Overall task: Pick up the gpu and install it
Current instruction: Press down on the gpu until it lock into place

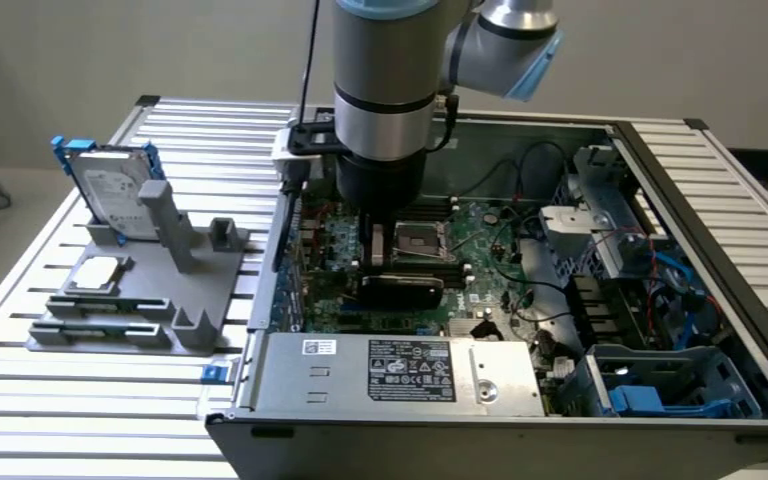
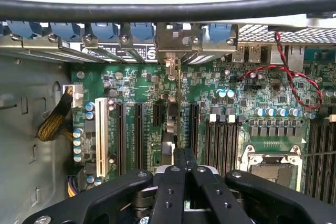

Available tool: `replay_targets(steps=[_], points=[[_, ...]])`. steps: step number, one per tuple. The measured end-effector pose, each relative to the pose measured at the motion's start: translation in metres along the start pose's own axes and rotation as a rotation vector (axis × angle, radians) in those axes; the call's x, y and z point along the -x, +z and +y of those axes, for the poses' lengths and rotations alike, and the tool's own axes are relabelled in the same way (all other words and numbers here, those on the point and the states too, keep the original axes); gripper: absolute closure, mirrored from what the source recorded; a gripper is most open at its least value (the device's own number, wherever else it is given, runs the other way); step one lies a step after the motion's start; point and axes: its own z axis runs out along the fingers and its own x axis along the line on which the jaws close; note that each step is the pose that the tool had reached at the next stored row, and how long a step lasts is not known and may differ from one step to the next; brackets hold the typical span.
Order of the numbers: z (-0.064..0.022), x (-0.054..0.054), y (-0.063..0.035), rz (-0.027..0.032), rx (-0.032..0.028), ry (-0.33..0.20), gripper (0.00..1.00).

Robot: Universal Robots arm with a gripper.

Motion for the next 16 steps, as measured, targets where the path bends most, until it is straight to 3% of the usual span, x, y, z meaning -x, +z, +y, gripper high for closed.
replay_targets(steps=[11, 16], points=[[0.0000, 0.001, 0.0022, -0.0005, -0.0001, 0.000, 0.89], [0.0025, 0.001, -0.0120, -0.0010, -0.0002, 0.000, 0.89]])
